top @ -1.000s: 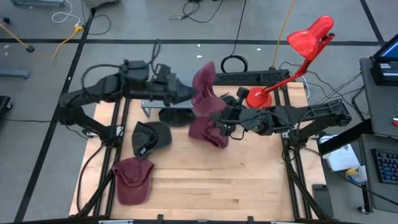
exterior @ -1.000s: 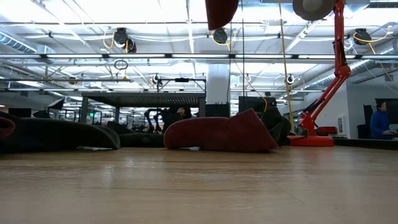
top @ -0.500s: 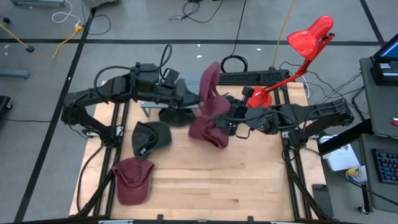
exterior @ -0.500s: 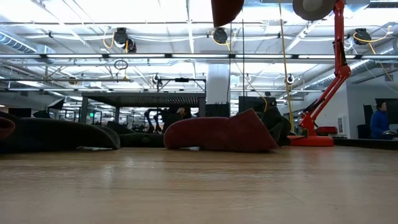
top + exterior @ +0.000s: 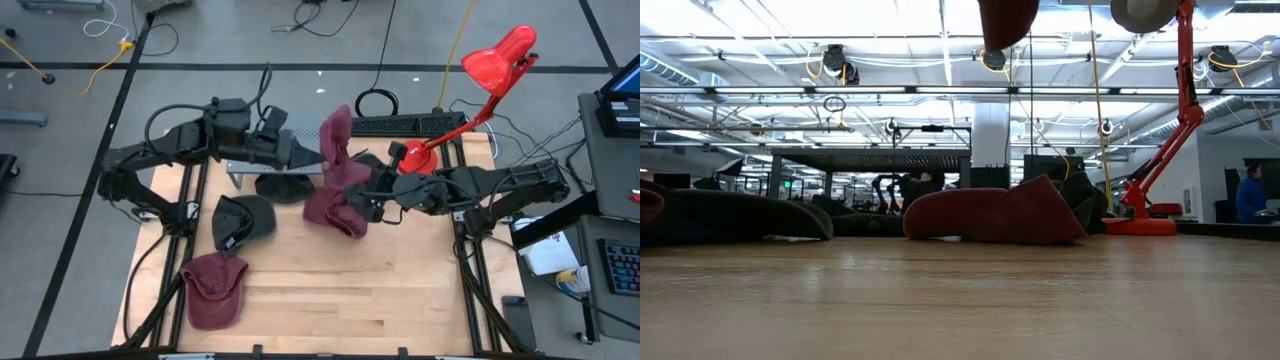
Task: Pick & Place hat
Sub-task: Put the top right red cap on the shelf
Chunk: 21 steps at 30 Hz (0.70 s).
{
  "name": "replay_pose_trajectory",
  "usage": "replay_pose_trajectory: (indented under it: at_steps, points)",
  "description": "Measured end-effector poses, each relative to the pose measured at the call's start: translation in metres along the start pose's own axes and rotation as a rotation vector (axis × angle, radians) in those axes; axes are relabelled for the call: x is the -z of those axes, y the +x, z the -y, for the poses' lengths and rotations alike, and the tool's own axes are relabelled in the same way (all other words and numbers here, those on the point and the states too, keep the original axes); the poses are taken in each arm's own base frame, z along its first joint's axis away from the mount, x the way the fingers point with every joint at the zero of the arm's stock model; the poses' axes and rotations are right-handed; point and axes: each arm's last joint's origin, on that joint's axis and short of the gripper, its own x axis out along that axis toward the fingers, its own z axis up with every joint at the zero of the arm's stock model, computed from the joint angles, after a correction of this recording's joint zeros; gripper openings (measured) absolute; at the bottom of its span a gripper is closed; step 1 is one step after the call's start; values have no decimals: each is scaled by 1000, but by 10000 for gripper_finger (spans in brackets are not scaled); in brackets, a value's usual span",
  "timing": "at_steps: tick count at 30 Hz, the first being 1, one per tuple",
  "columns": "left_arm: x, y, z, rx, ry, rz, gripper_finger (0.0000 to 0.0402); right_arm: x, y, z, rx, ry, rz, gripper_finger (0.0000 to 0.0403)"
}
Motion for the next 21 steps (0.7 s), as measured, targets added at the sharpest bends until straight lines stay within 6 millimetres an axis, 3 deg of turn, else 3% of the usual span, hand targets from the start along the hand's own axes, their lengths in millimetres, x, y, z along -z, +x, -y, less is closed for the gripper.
replay_pose_trajectory:
  at_steps: [5, 10, 21]
  points:
    - [-4, -1, -3, -16, 32, 12, 40, 1, 0, 0, -17, -6, -5, 5]
    - [-2, -2, -6, -61, 67, 1, 8, 1, 0, -1, -43, -3, -3, 7]
    - [-14, -10, -17, -119, 61, -24, 2, 1, -3, -4, -136, 73, -1, 69]
